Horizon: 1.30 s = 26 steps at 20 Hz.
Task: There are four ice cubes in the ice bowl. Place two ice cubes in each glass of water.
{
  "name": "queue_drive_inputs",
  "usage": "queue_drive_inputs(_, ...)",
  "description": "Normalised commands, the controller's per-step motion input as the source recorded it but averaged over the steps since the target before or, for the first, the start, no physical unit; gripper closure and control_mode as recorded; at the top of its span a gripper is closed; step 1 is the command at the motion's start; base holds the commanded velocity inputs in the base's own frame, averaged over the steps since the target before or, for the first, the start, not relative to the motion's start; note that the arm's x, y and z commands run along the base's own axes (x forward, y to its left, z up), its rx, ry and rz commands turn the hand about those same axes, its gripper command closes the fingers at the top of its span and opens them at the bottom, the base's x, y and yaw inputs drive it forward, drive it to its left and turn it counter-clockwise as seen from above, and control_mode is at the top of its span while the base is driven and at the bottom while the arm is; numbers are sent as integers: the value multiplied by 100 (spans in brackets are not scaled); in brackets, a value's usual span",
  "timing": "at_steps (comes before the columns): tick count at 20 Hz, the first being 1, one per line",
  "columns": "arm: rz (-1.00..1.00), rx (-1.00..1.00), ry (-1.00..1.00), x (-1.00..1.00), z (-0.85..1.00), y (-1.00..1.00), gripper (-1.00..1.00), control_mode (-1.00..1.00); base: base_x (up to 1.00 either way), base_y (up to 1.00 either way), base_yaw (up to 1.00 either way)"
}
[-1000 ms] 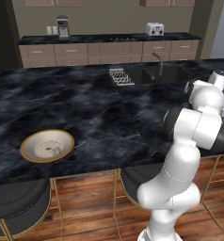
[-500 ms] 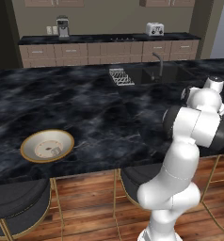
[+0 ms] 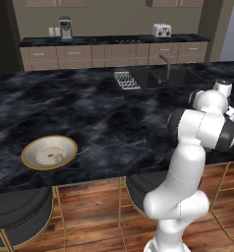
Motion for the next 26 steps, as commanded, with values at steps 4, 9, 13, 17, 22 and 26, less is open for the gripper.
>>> queue_drive_inputs(4,0,5,5,1,-17,0,100,-100,0,0,0)
queue_drive_inputs(9,0,4,1,8,-17,0,100,-100,0,0,0)
queue_drive_inputs(13,0,2,1,16,-1,-9,100,-100,0,0,0)
queue_drive_inputs(17,0,3,6,30,-9,-21,100,-100,0,0,0)
queue_drive_inputs(22,0,3,5,34,-12,-13,100,-100,0,0,0)
queue_drive_inputs(26,0,5,2,13,0,-12,100,-100,0,0,0)
